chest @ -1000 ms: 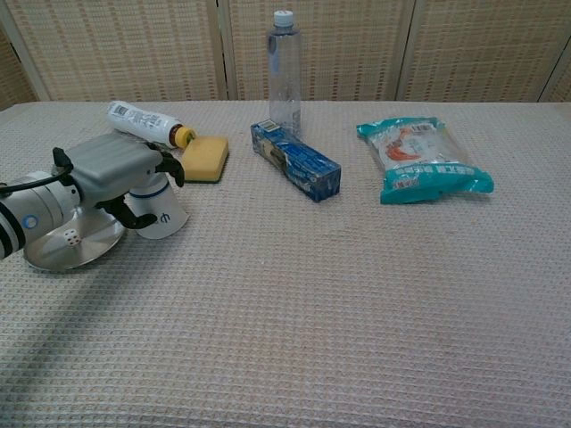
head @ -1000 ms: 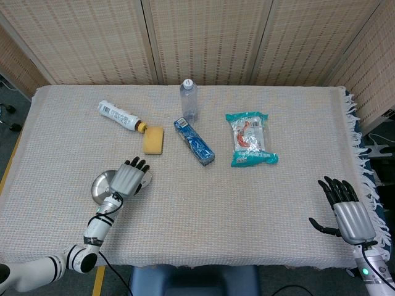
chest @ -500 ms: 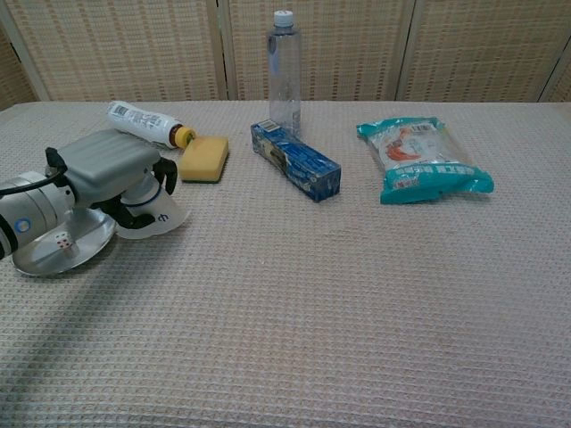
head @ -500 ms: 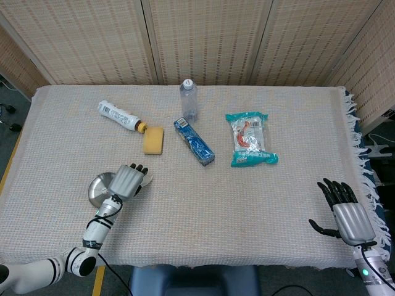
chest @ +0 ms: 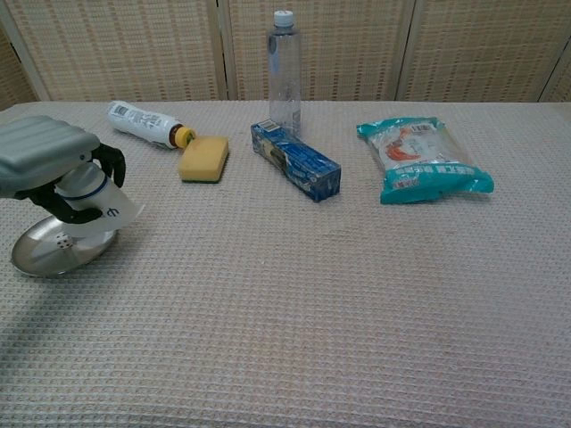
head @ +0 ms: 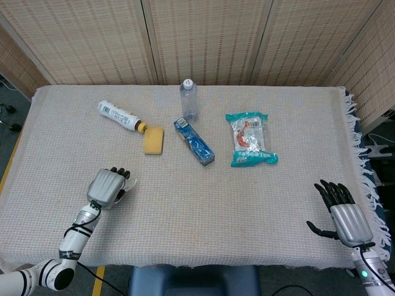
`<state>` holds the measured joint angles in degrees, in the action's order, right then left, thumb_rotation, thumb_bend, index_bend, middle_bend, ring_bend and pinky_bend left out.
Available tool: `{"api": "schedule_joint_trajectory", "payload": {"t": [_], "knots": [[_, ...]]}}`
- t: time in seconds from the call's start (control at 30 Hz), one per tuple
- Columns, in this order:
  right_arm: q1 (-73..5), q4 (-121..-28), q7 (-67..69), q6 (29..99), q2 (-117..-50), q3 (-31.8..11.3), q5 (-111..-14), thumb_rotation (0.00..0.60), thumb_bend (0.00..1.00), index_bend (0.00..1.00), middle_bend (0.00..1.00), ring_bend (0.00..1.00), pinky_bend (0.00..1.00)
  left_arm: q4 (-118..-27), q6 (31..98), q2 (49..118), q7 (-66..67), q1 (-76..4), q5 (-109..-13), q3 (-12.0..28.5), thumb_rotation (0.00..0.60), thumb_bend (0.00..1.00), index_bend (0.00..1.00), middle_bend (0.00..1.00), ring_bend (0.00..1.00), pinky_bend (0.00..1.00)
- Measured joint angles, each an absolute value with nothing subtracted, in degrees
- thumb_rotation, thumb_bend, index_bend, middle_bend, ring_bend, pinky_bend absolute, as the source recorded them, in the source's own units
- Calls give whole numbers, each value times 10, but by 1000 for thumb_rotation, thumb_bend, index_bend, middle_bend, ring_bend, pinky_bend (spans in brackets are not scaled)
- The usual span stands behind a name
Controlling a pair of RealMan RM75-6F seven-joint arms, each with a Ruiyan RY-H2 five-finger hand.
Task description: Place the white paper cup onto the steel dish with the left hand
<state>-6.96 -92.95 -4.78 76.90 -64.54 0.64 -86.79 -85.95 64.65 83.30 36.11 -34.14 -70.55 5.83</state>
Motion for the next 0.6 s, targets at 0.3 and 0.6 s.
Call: {"api": "schedule_joint_trajectory", "payload": {"t": [0.3,0.6], "knots": [[-72,-929,-52,764,-648,7,-866,358,180,0,0,0,0,-794,637,844,336,-329,-696,45,600,319,499,510,438,655],[-72,-928,-54,764,-649,7,-864,358,181,0,0,0,0,-760,622,854,315,-327,-692,43,600,320,524,559,447,661]]}}
